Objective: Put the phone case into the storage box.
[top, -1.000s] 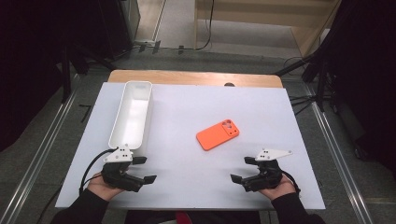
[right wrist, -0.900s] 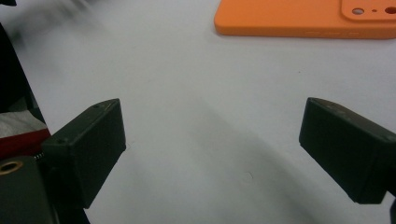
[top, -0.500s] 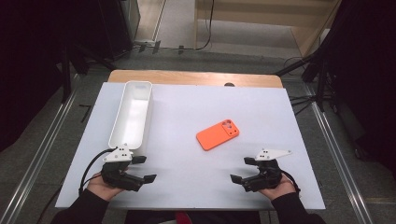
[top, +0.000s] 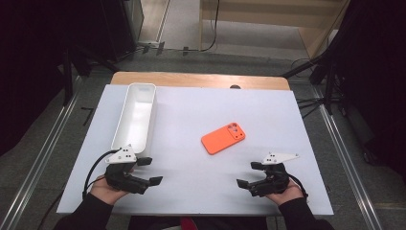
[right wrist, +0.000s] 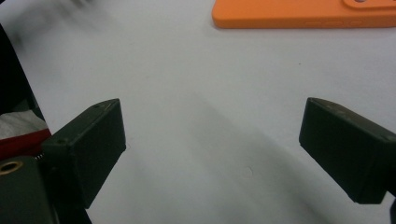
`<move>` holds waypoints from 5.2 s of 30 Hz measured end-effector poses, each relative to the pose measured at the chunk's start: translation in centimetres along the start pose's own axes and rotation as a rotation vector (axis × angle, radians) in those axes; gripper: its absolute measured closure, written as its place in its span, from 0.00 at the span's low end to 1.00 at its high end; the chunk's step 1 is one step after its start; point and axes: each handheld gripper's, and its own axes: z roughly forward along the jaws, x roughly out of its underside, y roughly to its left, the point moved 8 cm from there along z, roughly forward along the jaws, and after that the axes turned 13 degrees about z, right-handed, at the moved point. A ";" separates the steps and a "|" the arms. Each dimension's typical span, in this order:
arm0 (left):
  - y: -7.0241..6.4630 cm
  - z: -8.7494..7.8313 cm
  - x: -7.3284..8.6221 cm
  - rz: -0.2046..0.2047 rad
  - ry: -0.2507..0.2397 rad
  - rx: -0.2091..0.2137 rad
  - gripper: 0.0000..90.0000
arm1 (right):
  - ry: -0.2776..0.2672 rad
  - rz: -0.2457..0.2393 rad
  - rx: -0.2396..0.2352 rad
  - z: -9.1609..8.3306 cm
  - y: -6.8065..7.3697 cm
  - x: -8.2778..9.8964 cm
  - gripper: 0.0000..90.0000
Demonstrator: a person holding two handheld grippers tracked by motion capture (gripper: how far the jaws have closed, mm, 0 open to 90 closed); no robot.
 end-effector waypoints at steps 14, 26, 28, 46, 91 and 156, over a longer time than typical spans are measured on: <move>0.4 0.3 -1.4 -0.012 0.000 -0.004 0.18 | 0.003 -0.006 -0.014 0.2 0.2 -0.1 0.07; 0.3 0.9 -2.5 -0.004 0.003 0.000 0.18 | 0.005 -0.010 -0.024 0.3 0.1 -0.1 0.07; 0.4 0.9 -2.7 -0.002 0.002 0.001 0.18 | 0.010 -0.005 -0.025 0.3 0.2 -0.1 0.07; 0.7 2.9 -4.7 0.025 0.041 0.024 0.19 | 0.001 -0.011 -0.029 0.2 0.2 -0.1 0.07; 3.9 9.5 -8.6 0.036 0.031 0.031 0.18 | 0.010 -0.014 -0.044 0.4 0.4 -0.2 0.07; 5.3 17.7 -13.4 0.075 0.041 0.036 0.04 | 0.020 -0.015 -0.048 0.4 0.5 0.0 0.07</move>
